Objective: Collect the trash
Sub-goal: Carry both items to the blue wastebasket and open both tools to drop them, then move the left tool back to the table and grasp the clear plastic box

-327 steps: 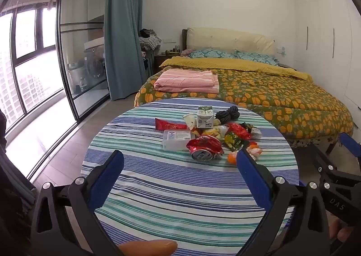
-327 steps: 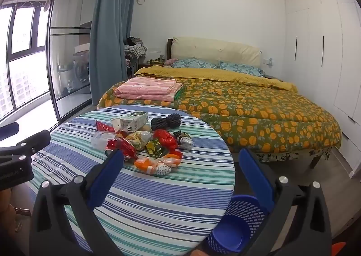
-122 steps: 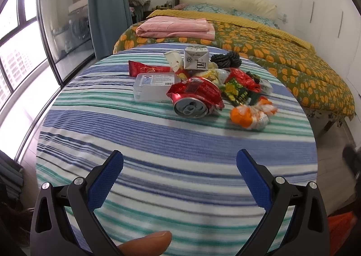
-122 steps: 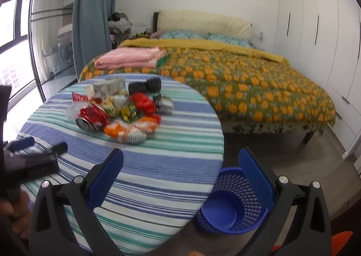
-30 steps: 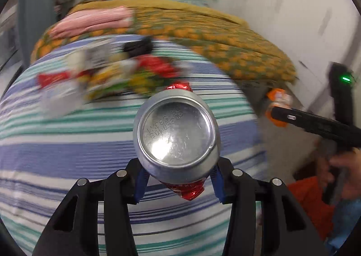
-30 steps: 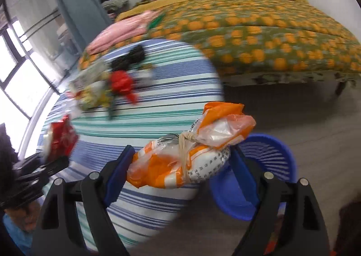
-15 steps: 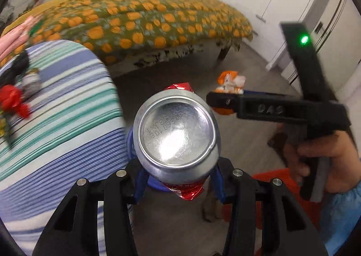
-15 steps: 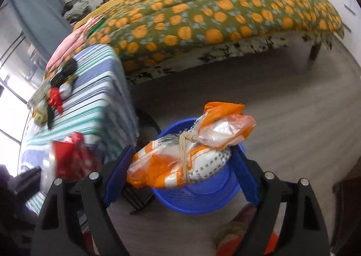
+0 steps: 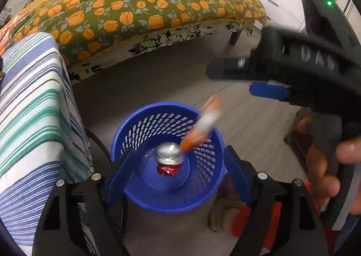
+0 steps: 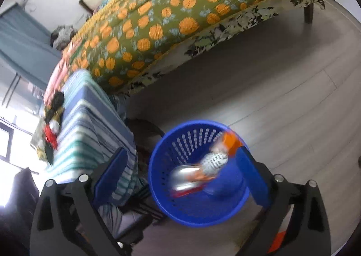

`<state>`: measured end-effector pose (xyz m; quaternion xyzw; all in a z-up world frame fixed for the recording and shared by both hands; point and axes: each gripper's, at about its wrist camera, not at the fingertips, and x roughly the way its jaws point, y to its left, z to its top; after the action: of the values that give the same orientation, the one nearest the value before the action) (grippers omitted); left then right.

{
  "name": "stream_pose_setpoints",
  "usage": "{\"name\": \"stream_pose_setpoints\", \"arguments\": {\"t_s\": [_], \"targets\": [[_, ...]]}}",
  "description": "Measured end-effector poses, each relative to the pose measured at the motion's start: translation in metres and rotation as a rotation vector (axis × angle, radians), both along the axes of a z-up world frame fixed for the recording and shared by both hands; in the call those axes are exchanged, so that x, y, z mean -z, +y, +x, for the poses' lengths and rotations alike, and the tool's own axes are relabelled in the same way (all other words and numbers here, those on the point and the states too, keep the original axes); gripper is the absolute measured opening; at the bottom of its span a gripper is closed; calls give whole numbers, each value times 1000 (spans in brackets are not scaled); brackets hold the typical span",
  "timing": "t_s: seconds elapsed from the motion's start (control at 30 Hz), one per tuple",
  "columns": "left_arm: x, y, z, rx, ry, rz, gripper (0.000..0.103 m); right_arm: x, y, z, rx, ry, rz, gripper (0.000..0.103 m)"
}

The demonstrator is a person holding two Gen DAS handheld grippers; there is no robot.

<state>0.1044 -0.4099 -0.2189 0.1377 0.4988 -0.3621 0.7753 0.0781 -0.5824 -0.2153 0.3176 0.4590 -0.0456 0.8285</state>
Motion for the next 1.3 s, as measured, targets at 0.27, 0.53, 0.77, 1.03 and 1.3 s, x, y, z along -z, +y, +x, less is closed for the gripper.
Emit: {"name": "stream_pose_setpoints", "arguments": {"t_s": [0.27,0.53,0.77,1.03,1.3], "targets": [[-52,37,-30,6,-87,-102,90,-37,-1,-16,40,-148,-98,95],[-97,163,-38,-208,-244,-157,98,-81,89,-26,-102,-356,-347,99],[-86,255,-29,-313,-259,-97,98,-76,205,-19,-315,-315,-434,99],[-78,331,-14,-387,-225,-65,98,-64,311,-11,-489,-306,-434,99],[-71,392,9,-420,-223,5,98,-52,387,24,-636,-241,-480,98]]}}
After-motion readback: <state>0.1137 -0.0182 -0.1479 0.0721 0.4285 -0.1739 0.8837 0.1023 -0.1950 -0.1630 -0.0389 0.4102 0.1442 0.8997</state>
